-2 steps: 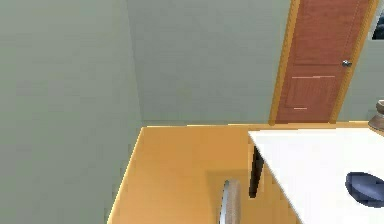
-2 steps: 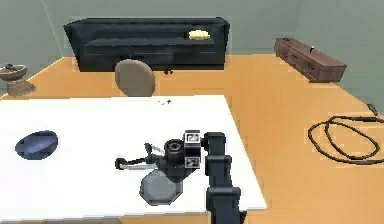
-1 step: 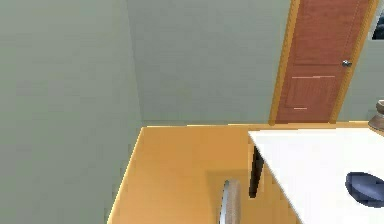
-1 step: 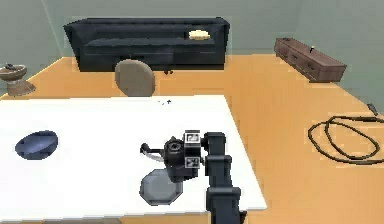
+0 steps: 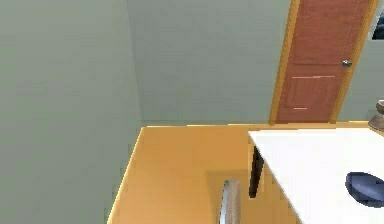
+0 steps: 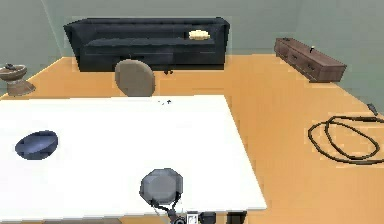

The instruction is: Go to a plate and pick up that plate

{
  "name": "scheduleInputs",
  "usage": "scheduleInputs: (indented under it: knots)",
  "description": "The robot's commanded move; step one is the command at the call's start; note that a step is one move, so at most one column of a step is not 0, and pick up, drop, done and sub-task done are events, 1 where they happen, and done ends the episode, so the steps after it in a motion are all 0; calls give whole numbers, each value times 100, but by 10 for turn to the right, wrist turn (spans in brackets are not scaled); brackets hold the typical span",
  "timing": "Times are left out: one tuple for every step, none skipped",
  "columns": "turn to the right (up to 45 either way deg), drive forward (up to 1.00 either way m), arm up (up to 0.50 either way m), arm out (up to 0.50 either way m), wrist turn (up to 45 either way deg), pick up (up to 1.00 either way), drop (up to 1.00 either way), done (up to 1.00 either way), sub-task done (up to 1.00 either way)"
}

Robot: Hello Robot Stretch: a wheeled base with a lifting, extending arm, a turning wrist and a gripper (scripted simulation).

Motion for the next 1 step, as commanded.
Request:
scheduleInputs:
  knots:
    - [0, 0, 0, 0, 0, 100, 0, 0, 0]
